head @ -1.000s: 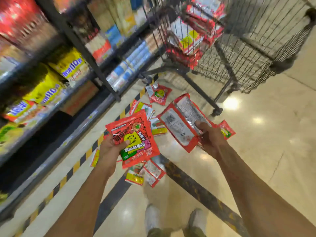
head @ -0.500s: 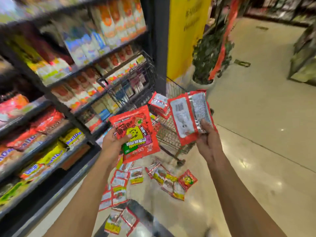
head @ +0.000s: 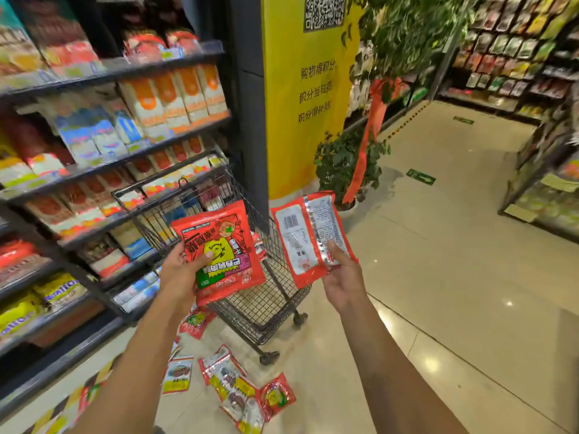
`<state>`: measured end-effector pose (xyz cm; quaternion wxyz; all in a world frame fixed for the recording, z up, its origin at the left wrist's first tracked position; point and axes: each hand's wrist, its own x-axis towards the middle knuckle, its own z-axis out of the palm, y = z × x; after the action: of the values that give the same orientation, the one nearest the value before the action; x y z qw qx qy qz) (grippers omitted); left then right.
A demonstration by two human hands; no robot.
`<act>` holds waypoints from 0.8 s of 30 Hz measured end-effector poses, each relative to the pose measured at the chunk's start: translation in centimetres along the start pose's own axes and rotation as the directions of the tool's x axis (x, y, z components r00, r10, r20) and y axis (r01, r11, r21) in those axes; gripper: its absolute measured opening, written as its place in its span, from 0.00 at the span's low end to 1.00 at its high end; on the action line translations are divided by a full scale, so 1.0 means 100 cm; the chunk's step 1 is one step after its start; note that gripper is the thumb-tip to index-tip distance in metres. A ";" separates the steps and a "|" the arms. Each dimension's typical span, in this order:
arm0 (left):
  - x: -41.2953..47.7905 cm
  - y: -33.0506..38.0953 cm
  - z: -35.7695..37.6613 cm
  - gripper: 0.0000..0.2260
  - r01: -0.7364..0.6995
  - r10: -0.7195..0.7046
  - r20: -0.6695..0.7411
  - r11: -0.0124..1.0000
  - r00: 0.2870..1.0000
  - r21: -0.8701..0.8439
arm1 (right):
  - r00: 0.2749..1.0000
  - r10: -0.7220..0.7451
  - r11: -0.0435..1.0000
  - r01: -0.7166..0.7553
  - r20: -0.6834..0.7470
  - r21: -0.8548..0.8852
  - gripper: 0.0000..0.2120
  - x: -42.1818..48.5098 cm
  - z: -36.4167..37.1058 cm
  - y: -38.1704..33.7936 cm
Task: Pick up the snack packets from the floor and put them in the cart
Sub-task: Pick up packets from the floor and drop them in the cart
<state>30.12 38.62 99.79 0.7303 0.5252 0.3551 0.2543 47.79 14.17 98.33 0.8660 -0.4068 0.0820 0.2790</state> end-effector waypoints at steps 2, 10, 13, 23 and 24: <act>0.015 0.002 0.028 0.20 -0.024 0.024 -0.013 1.000 1.000 -0.002 | 1.000 0.025 1.000 -0.024 0.007 -0.011 0.21 0.027 -0.004 -0.019; 0.107 -0.012 0.102 0.17 -0.074 0.064 -0.127 0.994 0.990 -0.076 | 0.989 0.111 0.991 -0.102 0.095 -0.091 0.21 0.166 0.004 -0.075; 0.134 -0.003 0.136 0.18 -0.087 0.064 -0.182 0.989 0.981 -0.119 | 0.977 0.159 0.984 -0.146 0.144 -0.099 0.21 0.218 0.020 -0.100; 0.206 0.027 0.194 0.41 -0.167 0.121 -0.306 0.978 0.944 -0.128 | 0.898 0.334 0.942 -0.321 0.287 -0.093 0.16 0.356 0.092 -0.135; 0.217 0.022 0.193 0.47 -0.187 0.146 -0.331 0.978 0.932 -0.097 | 0.882 0.361 0.933 -0.346 0.304 -0.101 0.15 0.369 0.103 -0.136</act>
<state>58.72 44.20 100.18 0.6701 0.4575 0.4069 0.4197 85.05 30.27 100.45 0.7932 -0.3538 0.0082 0.4956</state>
